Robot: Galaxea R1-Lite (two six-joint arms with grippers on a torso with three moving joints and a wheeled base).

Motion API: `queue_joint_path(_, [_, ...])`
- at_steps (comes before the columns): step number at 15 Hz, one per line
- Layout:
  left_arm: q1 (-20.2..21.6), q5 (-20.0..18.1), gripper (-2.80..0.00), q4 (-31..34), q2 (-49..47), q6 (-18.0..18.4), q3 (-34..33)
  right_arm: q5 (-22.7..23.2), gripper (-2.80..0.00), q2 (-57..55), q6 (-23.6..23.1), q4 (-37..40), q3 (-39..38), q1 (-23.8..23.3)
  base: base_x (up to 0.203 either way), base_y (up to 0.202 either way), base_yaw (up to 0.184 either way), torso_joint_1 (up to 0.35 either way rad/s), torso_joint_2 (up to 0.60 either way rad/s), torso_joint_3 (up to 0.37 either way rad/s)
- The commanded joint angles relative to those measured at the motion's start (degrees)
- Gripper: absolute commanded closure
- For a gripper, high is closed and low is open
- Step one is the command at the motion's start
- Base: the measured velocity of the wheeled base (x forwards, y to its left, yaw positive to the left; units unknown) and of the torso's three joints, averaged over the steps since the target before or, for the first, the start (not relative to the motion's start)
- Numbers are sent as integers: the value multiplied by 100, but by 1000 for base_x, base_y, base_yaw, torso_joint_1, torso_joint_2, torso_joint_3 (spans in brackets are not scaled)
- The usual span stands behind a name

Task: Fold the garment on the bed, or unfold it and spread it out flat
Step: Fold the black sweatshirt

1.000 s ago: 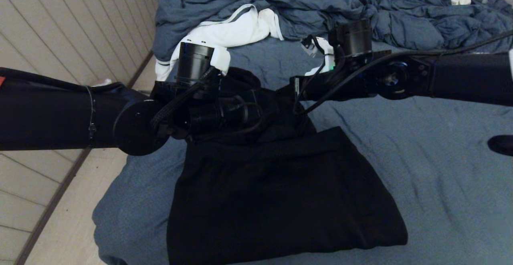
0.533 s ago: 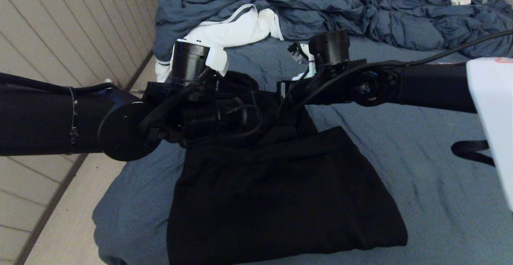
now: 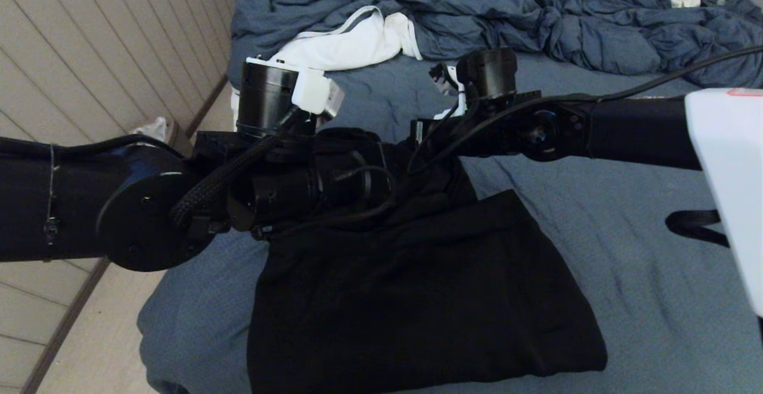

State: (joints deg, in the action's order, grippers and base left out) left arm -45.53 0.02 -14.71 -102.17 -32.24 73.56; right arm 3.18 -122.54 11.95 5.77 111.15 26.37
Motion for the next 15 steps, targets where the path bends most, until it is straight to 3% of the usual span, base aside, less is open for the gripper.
queue_joint_path(1, [0,36,0,-254,-281,-17,-7,-91,0,79,9,3,3,-9,0,0,0,0,0,0])
queue_joint_path(6, [421,47,0,-676,-1046,6,215,-121,0,982,46,24,-414,-159,0,0,0,0,0,0])
queue_joint_path(10, [972,33,0,-762,-1389,31,492,30,0,1912,64,18,-2041,-133,0,0,0,0,0,0])
queue_joint_path(15, [1077,28,0,-753,-1411,30,660,450,0,2511,86,-106,-3940,-95,0,0,0,0,0,0])
